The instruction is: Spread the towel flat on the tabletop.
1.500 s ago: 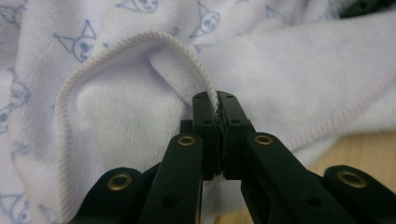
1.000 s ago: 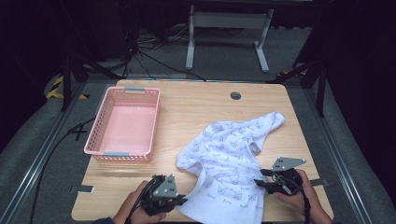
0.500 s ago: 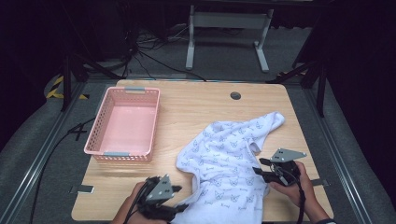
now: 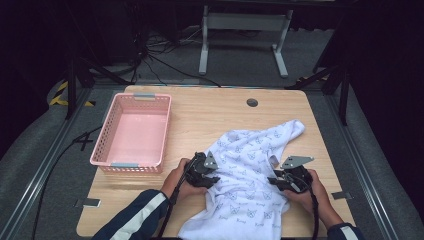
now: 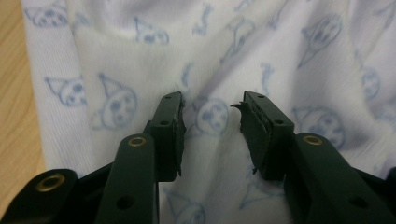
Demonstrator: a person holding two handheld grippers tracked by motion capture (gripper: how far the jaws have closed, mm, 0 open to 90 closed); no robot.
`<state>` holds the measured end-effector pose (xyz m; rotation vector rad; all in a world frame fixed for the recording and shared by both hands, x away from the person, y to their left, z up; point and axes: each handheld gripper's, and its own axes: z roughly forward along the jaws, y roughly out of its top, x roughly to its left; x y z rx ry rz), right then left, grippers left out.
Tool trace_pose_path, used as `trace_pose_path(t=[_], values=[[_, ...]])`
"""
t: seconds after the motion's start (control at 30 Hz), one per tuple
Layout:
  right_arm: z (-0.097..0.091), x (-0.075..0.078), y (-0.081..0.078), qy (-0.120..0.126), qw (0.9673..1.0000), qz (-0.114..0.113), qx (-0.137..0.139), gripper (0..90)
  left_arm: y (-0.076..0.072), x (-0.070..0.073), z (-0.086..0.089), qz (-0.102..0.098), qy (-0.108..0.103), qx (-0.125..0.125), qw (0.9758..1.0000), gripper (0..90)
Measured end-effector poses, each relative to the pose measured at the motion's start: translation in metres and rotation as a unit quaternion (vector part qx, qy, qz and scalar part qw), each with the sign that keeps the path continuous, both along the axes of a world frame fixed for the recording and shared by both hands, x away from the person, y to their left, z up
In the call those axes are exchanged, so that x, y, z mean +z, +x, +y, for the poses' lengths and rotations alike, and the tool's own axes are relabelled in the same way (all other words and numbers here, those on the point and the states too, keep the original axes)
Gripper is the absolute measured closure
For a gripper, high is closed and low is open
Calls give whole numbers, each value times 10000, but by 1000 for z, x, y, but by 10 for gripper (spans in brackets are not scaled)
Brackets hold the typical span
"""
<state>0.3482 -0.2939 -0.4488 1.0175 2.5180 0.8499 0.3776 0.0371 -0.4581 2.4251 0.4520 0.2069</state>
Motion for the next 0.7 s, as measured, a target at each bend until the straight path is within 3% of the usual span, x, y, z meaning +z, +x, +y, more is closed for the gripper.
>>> trace_pose_path(t=[0.13, 0.2, 0.27, 0.3, 0.33, 0.37, 0.4, 0.47, 0.5, 0.53, 0.57, 0.63, 0.67, 0.7], values=[[-4, 1, -21, -104, 9999, 35, 82, 657, -19, 0, 11, 179, 38, -292, 9994, 618], [-6, 2, -31, -103, 9998, 134, 129, 652, -35, 1, 18, 247, 85, -377, 9989, 598], [-9, 3, -46, -87, 9991, 299, 303, 640, -49, 1, 23, 383, 49, -620, 9973, 591], [-9, 3, -46, -87, 9991, 299, 303, 640, -49, 1, 23, 383, 49, -620, 9973, 585], [-11, 5, -56, -17, 9979, 516, 383, 639, -65, 3, 26, 605, 87, -828, 9947, 581], [-12, 5, -60, 1, 9970, 620, 455, 638, -70, 4, 27, 608, 123, -959, 9935, 569], [-13, 7, -64, -25, 9961, 720, 514, 638, -73, 7, 27, 587, 70, -926, 9939, 543], [-13, 10, -67, -39, 9955, 752, 576, 596, -71, 14, 28, 494, -164, -832, 9952, 471], [-14, 13, -67, 1, 9961, 671, 565, 596, -71, 14, 28, 494, -164, -832, 9952, 470], [-14, 13, -67, 1, 9961, 671, 565, 596, -67, 20, 27, 345, -326, -684, 9965, 470], [-16, 18, -64, 56, 9980, 509, 377, 593, -59, 27, 23, 160, -456, -470, 9977, 451], [-20, 28, -52, 246, 9996, 147, 33, 567, -37, 35, 12, -18, -727, -138, 9973, 407], [-22, 34, -40, 326, 9992, -134, -197, 574, -26, 37, 6, -123, -692, -27, 9975, 406], [-22, 38, -30, 352, 9986, -316, -250, 573, -11, 38, -3, -268, -515, 69, 9983, 395]])
